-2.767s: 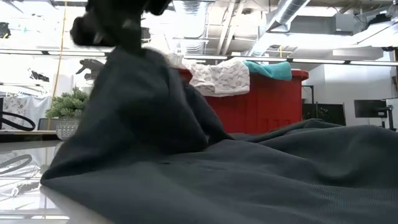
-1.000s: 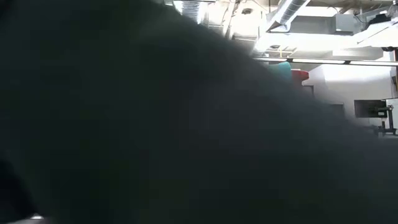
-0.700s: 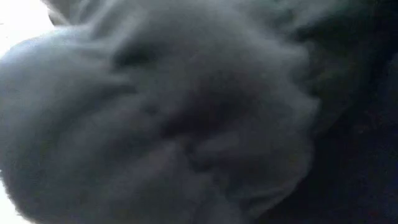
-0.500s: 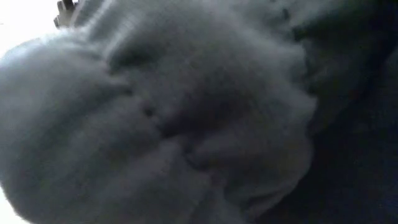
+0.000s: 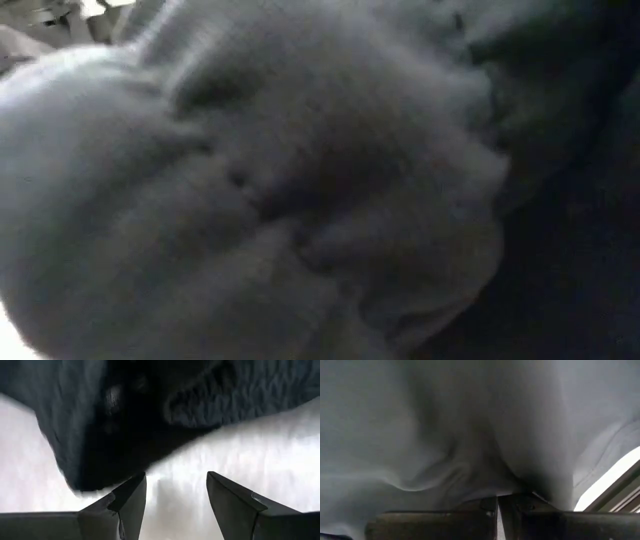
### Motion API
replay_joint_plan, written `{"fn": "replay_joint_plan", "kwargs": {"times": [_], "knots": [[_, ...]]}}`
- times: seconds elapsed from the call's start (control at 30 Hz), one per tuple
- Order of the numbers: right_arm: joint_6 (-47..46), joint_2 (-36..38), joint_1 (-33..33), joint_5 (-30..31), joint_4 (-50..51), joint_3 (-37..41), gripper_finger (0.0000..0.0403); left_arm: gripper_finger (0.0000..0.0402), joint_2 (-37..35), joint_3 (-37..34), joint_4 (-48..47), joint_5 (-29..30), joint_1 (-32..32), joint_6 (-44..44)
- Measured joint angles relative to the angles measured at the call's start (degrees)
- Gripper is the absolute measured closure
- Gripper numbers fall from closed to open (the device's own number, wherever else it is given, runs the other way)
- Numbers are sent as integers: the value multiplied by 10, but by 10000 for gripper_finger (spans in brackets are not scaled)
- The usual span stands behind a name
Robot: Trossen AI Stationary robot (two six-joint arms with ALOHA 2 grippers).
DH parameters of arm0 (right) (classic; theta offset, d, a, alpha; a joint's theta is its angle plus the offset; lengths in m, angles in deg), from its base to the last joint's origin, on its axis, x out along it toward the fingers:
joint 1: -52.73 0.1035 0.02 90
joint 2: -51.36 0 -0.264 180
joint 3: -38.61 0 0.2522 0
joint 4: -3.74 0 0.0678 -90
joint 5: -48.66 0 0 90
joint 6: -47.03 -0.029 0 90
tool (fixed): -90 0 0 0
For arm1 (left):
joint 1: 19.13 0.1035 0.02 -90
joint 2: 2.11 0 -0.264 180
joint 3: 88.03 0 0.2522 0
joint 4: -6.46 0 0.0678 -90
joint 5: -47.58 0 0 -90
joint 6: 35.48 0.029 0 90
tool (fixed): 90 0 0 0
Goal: Fold Laundry from Bin
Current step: Fold the black shorts
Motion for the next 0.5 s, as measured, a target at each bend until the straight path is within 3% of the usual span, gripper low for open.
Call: {"fn": "replay_joint_plan", "kwargs": {"times": [0.17,0.3,0.5], "knots": [[7,0,-6,0,-3,0,369,205,0,-1,10,21,4,153],[7,0,-7,1,-4,0,369,205,0,-1,38,-36,18,253],[7,0,-7,0,-4,0,369,205,30,1,88,-69,58,309]]}}
